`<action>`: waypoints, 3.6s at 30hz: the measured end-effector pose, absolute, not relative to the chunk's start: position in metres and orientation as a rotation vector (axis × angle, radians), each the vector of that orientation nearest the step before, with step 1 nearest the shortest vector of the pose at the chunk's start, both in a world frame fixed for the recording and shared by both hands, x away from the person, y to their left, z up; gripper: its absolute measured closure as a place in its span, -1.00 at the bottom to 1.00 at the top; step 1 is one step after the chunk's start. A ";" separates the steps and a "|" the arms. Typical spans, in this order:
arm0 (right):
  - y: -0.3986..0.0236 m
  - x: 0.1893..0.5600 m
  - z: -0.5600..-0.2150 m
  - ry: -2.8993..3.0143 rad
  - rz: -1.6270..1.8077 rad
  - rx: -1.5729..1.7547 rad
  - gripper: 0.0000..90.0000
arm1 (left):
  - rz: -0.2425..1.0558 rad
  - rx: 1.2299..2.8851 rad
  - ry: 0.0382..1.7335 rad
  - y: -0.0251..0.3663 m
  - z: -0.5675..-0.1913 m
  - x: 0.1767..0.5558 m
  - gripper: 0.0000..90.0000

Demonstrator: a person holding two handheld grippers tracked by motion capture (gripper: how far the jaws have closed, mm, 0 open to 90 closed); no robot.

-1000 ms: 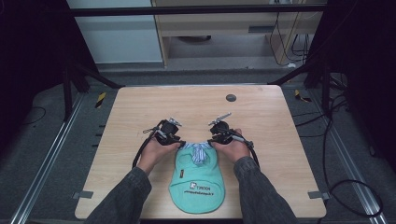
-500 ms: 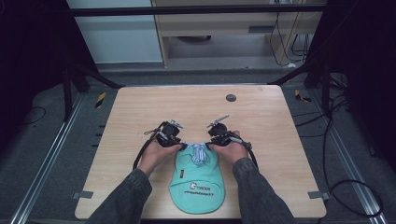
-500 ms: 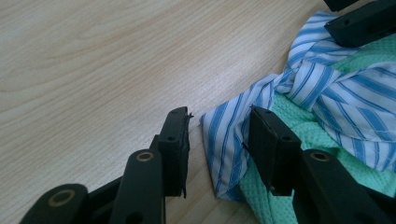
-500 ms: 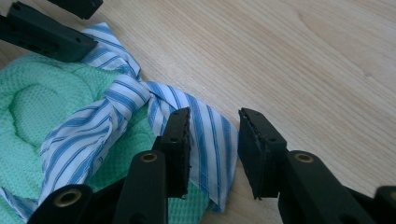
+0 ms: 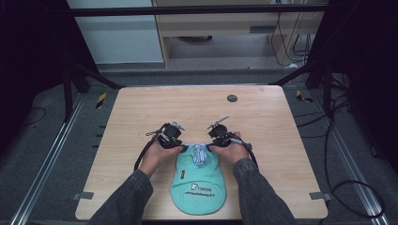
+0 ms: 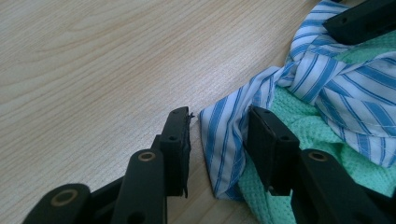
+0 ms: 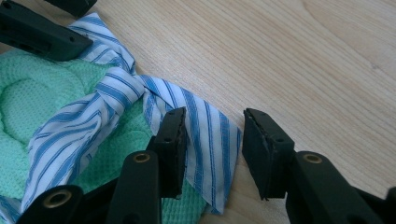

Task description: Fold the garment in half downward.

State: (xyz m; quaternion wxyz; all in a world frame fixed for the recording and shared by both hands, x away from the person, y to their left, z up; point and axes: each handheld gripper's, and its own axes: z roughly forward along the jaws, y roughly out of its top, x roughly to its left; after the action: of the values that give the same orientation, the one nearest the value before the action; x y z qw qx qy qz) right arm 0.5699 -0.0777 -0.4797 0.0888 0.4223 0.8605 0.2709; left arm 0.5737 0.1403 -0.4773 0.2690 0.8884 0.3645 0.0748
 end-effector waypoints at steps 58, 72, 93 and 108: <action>-0.072 0.555 -0.447 2.594 0.803 0.945 0.85 | 0.305 2.468 0.781 0.135 -0.443 0.563 0.89; -0.074 0.553 -0.428 2.567 0.814 0.860 0.85 | 0.339 2.446 0.736 0.138 -0.430 0.560 0.90; -0.078 0.554 -0.414 2.512 0.860 0.815 0.86 | 0.390 2.403 0.725 0.140 -0.413 0.563 0.90; -0.083 0.554 -0.408 2.458 0.914 0.836 0.86 | 0.415 2.370 0.722 0.141 -0.404 0.564 0.90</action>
State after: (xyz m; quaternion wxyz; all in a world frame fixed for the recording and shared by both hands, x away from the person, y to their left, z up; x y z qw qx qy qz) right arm 0.5543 -0.0826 -0.4077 0.1933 0.2981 0.8762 0.3257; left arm 0.5638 0.1411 -0.4039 0.3094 0.8971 0.2734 0.1571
